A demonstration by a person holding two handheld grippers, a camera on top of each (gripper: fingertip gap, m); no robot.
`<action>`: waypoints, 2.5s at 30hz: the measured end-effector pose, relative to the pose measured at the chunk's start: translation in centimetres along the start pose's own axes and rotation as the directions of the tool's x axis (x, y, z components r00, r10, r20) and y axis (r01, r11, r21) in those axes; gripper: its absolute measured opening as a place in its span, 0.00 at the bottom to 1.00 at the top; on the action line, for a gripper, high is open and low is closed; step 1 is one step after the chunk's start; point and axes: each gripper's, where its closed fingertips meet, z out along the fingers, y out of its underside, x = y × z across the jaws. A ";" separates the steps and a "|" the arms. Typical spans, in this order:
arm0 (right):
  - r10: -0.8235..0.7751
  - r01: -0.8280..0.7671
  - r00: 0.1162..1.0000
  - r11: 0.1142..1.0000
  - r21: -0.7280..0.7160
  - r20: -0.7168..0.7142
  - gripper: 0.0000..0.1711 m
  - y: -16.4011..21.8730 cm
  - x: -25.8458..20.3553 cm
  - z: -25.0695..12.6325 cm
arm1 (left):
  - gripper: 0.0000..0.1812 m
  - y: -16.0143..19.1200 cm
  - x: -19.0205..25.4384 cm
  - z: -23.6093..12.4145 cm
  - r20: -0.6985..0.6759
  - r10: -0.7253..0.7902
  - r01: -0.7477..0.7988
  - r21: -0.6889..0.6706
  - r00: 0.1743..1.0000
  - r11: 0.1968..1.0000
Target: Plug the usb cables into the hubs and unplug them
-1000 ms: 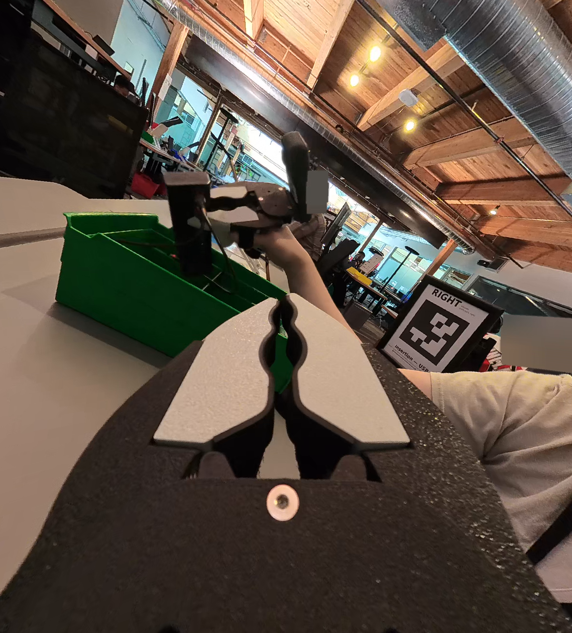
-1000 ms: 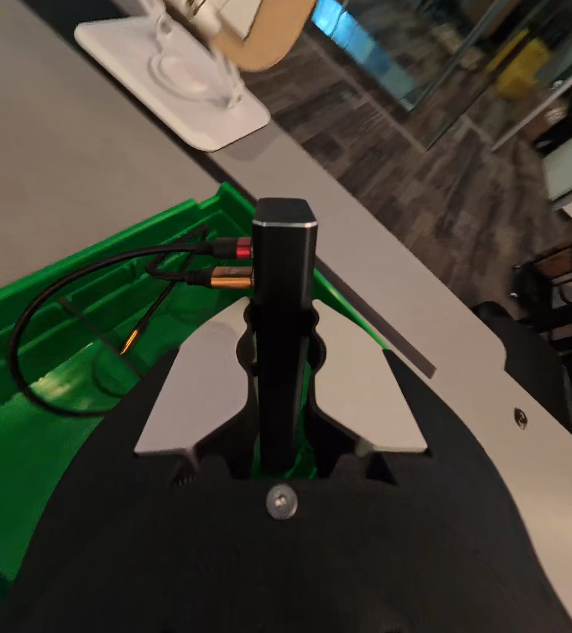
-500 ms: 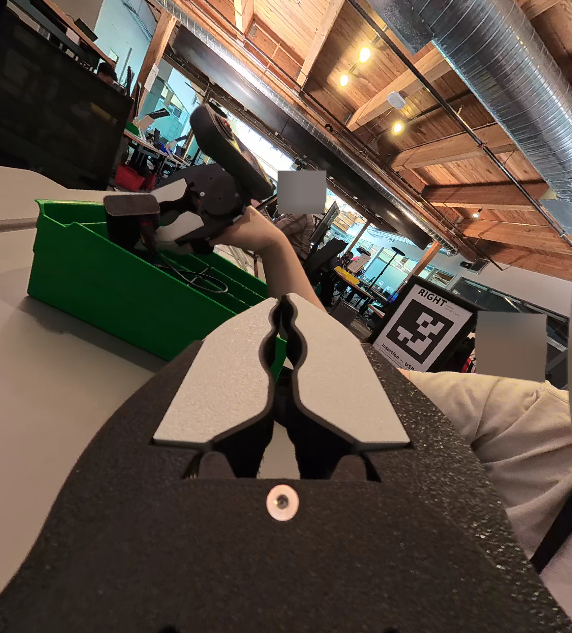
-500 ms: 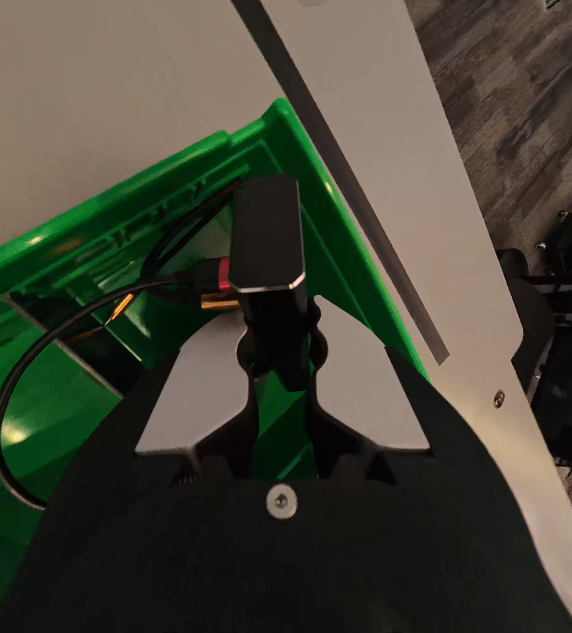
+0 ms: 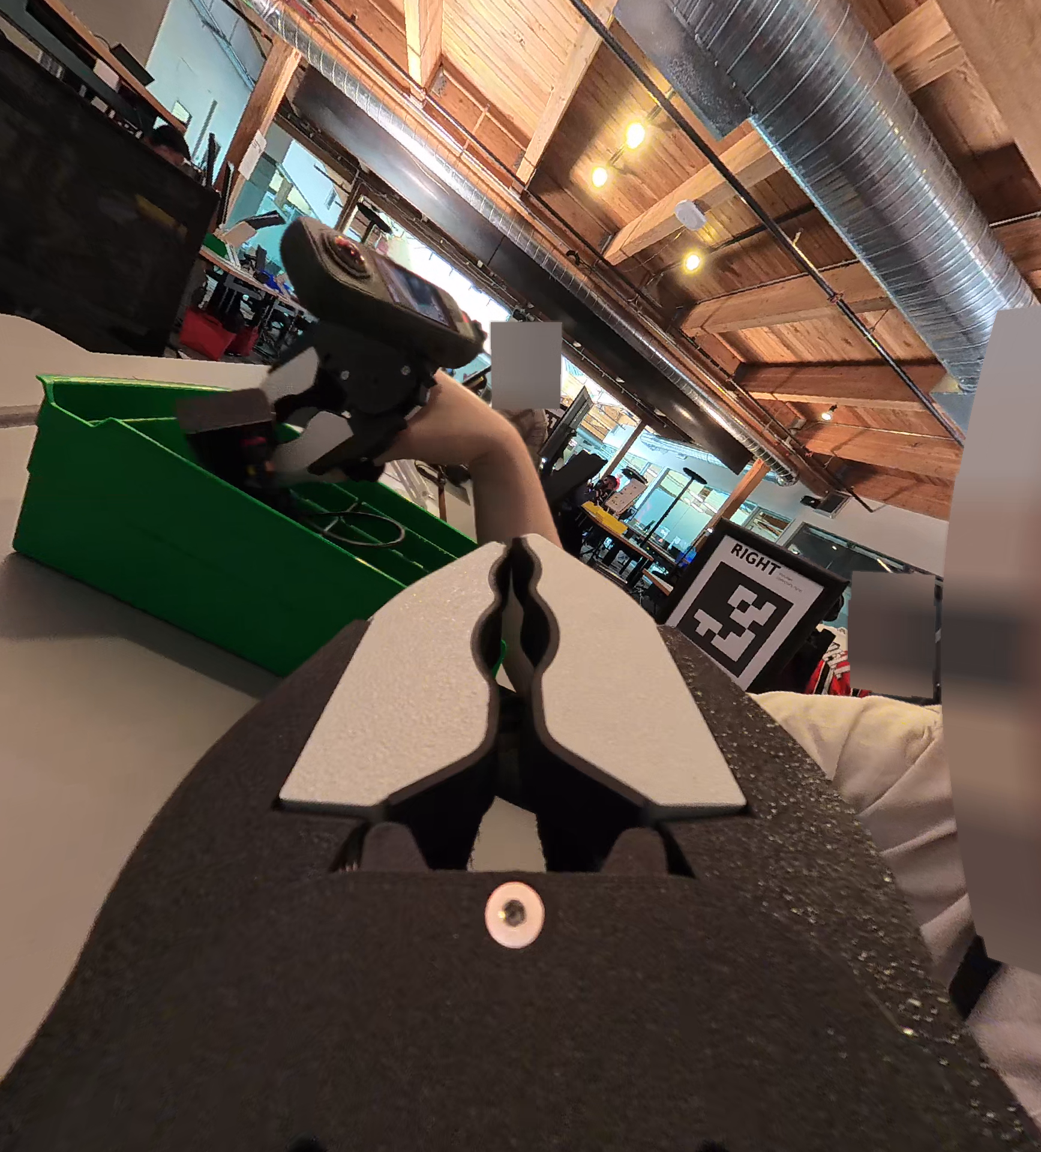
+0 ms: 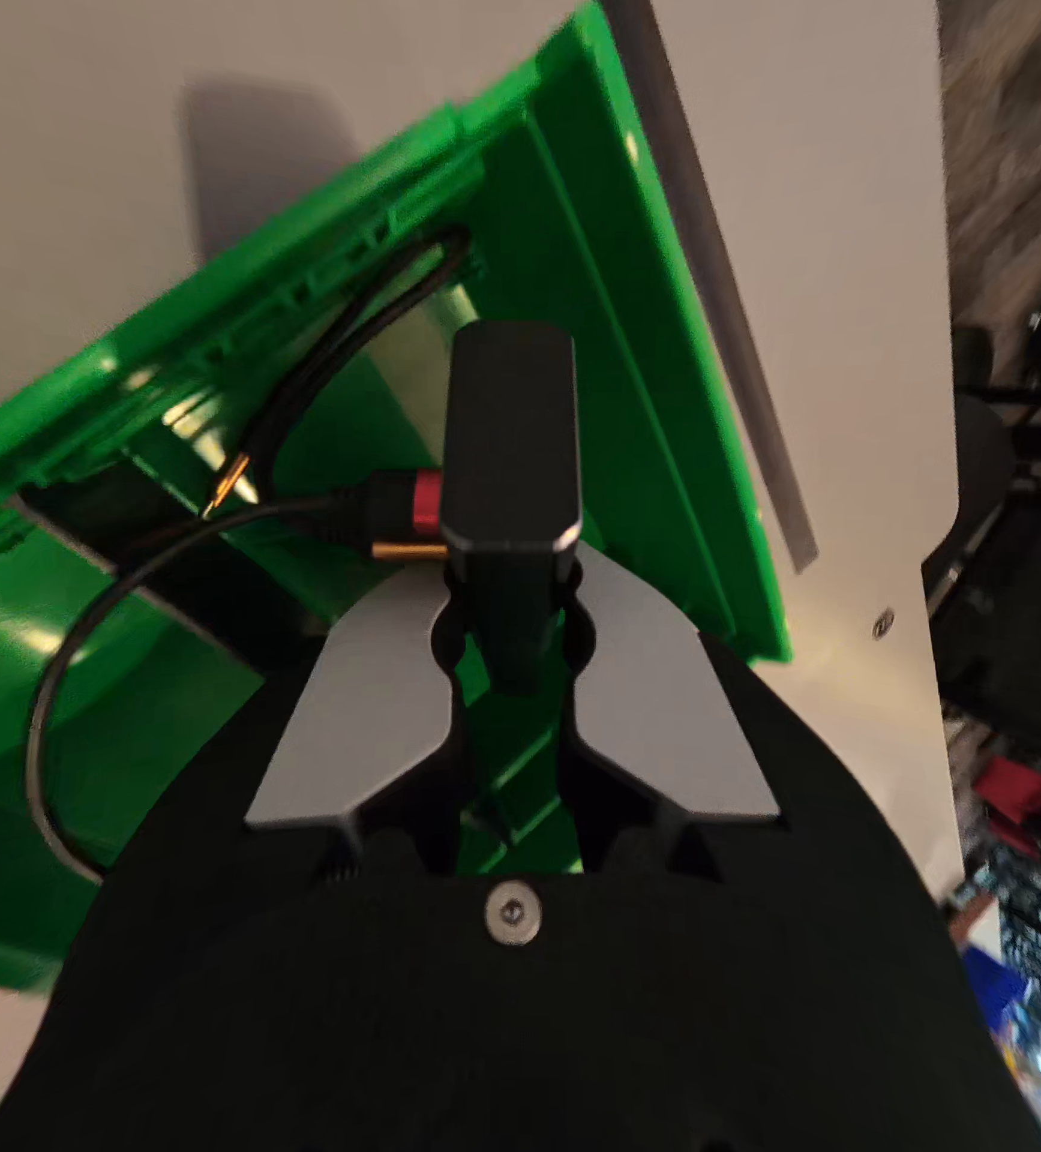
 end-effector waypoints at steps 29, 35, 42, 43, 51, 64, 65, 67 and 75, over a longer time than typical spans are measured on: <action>0.447 -0.075 0.869 0.545 0.835 -0.214 0.35 -8.8 5.0 -17.9 | 0.02 0.0 -7.6 -4.6 0.585 0.481 -0.327 -0.355 0.653 0.876; 0.430 0.159 0.874 0.184 0.970 -0.224 0.39 -14.8 -2.4 -26.2 | 0.09 -1.7 -10.0 -8.6 0.708 0.678 -0.391 -0.578 0.197 0.716; 0.441 0.413 0.757 0.250 0.876 -0.482 0.35 -18.1 -8.4 -27.3 | 0.12 -2.1 -10.3 -9.7 0.714 0.696 -0.371 -0.627 0.076 0.685; 0.431 0.452 0.730 0.278 0.848 -0.531 0.34 -18.3 -8.9 -27.3 | 0.14 -2.3 -10.3 -9.9 0.722 0.689 -0.370 -0.624 0.065 0.688; 0.400 0.488 0.674 0.389 0.781 -0.621 0.28 -18.4 -9.5 -26.7 | 0.17 -3.0 -10.3 -10.9 0.745 0.667 -0.366 -0.614 0.025 0.700; 0.335 0.316 0.759 0.561 0.765 -0.558 0.28 -18.5 -8.1 -22.0 | 0.20 -2.5 -10.8 -11.0 0.748 0.663 -0.345 -0.613 0.037 0.711; 0.328 0.308 0.764 0.571 0.761 -0.556 0.28 -18.4 -8.0 -21.7 | 0.20 -2.5 -10.7 -10.9 0.747 0.663 -0.346 -0.612 0.040 0.711; 0.319 0.300 0.769 0.587 0.752 -0.555 0.28 -18.4 -7.9 -21.2 | 0.20 -2.7 -10.6 -10.8 0.747 0.662 -0.352 -0.607 0.051 0.712; 0.273 0.252 0.828 0.599 0.760 -0.490 0.27 -18.7 -8.3 -19.8 | 0.18 -6.4 -4.3 -7.4 0.677 0.632 -0.397 -0.498 0.377 0.771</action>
